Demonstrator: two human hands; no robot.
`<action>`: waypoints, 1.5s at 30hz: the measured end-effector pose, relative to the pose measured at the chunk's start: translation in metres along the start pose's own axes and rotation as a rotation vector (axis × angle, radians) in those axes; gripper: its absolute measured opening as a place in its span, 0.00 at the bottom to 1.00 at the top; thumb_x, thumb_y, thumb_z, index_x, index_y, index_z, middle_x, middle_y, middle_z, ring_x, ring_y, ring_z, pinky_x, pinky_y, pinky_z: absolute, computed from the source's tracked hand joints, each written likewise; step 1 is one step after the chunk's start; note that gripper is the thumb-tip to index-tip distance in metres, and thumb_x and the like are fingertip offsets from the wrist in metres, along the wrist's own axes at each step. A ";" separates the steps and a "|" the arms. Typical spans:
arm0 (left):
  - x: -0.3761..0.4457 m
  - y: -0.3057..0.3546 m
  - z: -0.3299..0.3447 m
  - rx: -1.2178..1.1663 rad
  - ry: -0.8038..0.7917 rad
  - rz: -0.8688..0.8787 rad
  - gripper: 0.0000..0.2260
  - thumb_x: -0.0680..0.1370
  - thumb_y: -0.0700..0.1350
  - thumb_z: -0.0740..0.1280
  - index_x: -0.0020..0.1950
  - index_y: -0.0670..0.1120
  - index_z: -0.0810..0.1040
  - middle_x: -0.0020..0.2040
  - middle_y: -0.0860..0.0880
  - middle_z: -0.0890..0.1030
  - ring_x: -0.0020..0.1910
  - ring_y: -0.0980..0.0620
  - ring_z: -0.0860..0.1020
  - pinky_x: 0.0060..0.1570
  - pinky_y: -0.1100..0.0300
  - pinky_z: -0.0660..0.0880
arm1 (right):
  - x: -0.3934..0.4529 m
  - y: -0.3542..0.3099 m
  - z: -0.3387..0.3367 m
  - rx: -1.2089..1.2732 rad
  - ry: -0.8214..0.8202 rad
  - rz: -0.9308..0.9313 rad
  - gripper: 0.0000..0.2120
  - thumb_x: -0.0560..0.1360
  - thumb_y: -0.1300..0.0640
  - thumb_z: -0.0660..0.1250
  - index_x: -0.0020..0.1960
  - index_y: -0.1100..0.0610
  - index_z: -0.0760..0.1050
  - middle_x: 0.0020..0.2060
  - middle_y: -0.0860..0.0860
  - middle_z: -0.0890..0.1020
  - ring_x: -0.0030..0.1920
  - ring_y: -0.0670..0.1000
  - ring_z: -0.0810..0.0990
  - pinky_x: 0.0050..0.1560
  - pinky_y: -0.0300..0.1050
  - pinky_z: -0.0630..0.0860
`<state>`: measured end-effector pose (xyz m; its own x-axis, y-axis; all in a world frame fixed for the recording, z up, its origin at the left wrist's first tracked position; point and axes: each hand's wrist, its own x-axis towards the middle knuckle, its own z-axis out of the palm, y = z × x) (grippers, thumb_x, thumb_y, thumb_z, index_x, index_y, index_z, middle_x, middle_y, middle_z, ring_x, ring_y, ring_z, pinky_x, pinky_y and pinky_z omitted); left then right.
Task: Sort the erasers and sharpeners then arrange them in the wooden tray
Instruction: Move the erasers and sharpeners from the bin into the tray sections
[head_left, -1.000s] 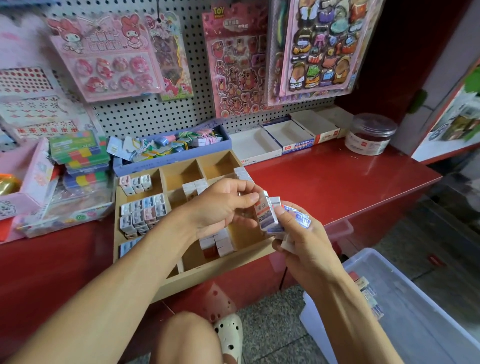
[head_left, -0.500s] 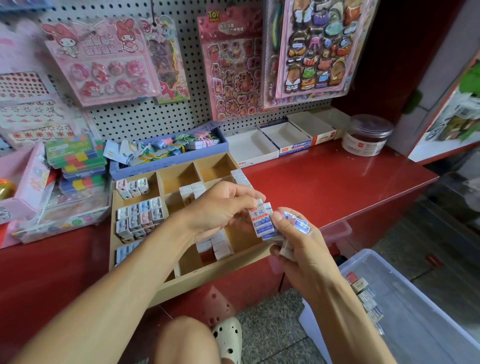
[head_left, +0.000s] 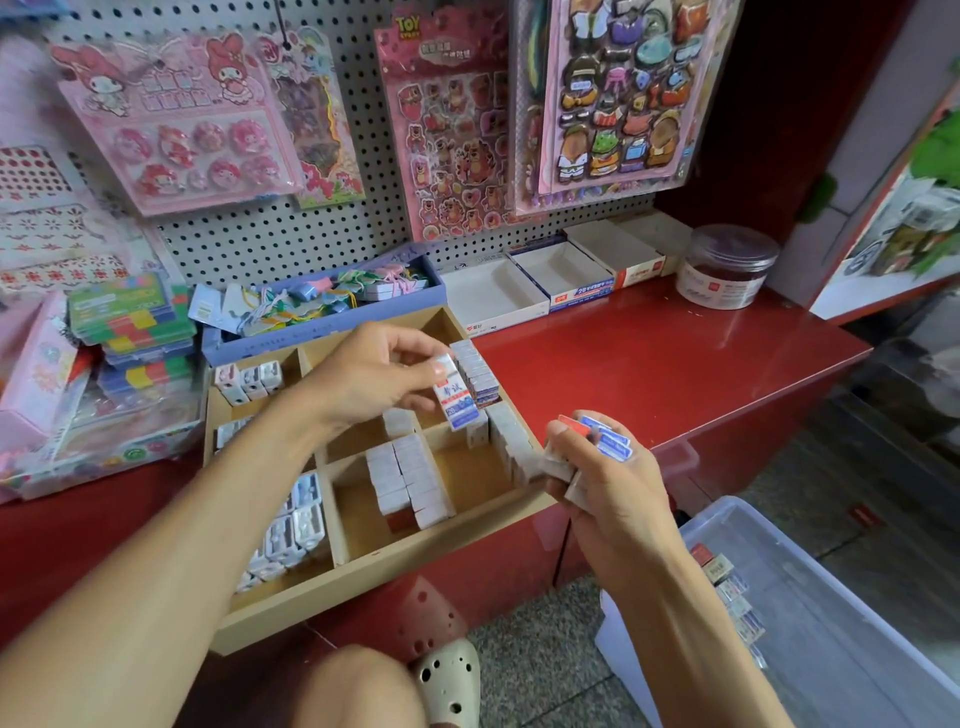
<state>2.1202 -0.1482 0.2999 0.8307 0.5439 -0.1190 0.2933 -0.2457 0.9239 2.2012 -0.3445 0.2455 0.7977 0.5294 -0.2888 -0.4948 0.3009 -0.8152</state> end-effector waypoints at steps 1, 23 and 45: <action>0.006 -0.001 -0.001 0.052 0.034 0.006 0.04 0.78 0.36 0.67 0.49 0.44 0.80 0.45 0.46 0.83 0.39 0.56 0.83 0.40 0.62 0.82 | 0.000 -0.001 -0.001 0.004 0.004 0.000 0.10 0.75 0.67 0.71 0.52 0.57 0.75 0.32 0.49 0.79 0.29 0.45 0.77 0.29 0.38 0.73; 0.068 -0.031 0.025 0.804 0.224 0.097 0.20 0.71 0.38 0.74 0.61 0.47 0.74 0.57 0.48 0.79 0.52 0.52 0.73 0.44 0.59 0.68 | 0.027 -0.001 -0.003 -0.018 -0.066 -0.002 0.08 0.76 0.66 0.70 0.52 0.58 0.75 0.33 0.51 0.76 0.32 0.48 0.74 0.32 0.43 0.74; 0.052 -0.013 0.017 0.587 0.323 0.248 0.07 0.78 0.44 0.67 0.55 0.46 0.81 0.48 0.50 0.82 0.47 0.51 0.80 0.50 0.55 0.78 | 0.022 -0.001 -0.014 -0.159 -0.174 -0.050 0.20 0.66 0.66 0.77 0.55 0.60 0.76 0.33 0.50 0.78 0.41 0.57 0.78 0.48 0.61 0.75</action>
<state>2.1673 -0.1306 0.2755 0.7510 0.6042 0.2665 0.3958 -0.7349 0.5507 2.2240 -0.3442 0.2334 0.7415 0.6500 -0.1664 -0.3847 0.2087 -0.8991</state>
